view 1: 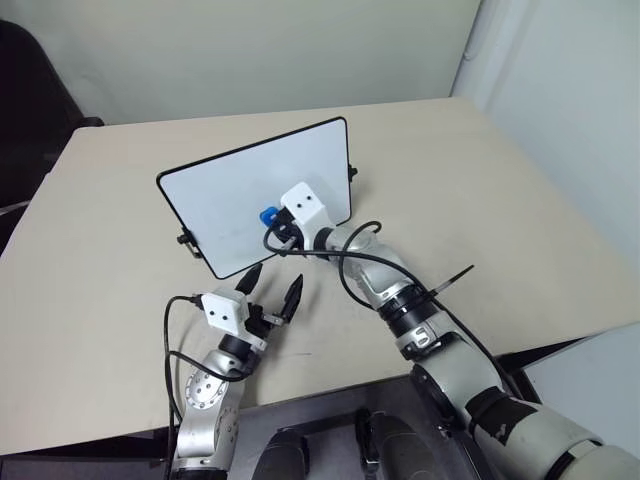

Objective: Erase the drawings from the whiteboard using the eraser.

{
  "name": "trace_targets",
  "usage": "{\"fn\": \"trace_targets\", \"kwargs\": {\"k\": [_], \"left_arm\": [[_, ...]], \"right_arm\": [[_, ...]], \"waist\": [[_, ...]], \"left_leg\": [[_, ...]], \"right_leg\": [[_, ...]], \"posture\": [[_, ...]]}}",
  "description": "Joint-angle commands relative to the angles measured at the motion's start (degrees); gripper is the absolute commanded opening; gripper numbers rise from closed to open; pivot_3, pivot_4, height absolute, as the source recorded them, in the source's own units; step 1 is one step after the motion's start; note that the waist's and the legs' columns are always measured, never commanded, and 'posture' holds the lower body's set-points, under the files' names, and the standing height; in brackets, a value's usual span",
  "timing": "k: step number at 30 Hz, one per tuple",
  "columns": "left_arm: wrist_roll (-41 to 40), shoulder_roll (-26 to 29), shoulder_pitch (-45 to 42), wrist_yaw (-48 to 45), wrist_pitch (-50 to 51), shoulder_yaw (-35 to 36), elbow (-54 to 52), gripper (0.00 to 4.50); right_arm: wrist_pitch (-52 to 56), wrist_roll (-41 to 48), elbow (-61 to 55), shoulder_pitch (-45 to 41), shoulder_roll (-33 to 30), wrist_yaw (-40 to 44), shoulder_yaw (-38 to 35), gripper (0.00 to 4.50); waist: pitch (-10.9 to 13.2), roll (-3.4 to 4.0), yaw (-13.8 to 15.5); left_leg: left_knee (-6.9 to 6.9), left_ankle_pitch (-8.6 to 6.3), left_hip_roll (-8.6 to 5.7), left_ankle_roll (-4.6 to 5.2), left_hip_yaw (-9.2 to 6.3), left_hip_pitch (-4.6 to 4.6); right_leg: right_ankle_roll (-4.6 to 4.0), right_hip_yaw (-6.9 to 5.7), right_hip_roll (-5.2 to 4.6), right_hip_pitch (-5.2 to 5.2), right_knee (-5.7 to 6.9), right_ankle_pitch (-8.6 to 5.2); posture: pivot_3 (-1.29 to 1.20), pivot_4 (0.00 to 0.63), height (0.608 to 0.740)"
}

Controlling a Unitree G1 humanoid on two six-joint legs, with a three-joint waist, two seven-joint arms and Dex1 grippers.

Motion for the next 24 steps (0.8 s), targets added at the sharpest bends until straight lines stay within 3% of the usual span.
{"fn": "trace_targets", "kwargs": {"k": [1, 11, 17, 24], "left_arm": [[0.15, 0.08, -0.37, 0.34, -0.47, -0.08, -2.75, 4.5], [-0.09, -0.12, -0.69, 0.01, -0.4, -0.36, -2.37, 4.5], [-0.58, 0.15, -0.63, -0.36, -0.1, -0.17, -2.53, 4.5], [-0.85, 0.28, -1.52, -1.28, 0.17, -0.41, -1.34, 4.5]], "right_arm": [[-0.39, 0.48, -0.24, -2.27, 0.16, -3.0, -3.53, 0.33], [4.16, 0.4, -7.6, 1.67, -4.53, -3.57, -6.29, 0.33], [14.49, 1.31, -26.04, 10.78, -12.36, -0.95, -5.85, 0.33], [34.5, 6.76, -48.4, 20.61, -22.78, 3.23, -7.72, 0.33]], "waist": [[0.0, 0.0, 0.03], [0.0, 0.0, 0.14], [-0.01, -0.01, 0.7], [-0.01, -0.02, 0.85]], "left_leg": [[0.02, 0.01, 0.0, 0.01, -0.01, 0.0], [0.06, 0.07, -0.02, 0.02, -0.01, 0.0], [0.03, -0.05, -0.02, -0.06, 0.02, -0.03], [0.06, -0.18, -0.04, 0.01, 0.15, -0.02]], "right_leg": [[0.0, 0.0, 0.0, 0.01, 0.0, 0.02], [0.02, -0.02, 0.0, 0.06, -0.01, 0.05], [0.21, -0.02, -0.04, 0.1, -0.08, -0.08], [-0.11, -0.02, -0.05, 0.12, -0.11, -0.11]], "posture": [[0.0, 0.15, 0.74], [0.0, 0.15, 0.74], [0.0, 0.15, 0.74], [0.0, 0.15, 0.74]]}}
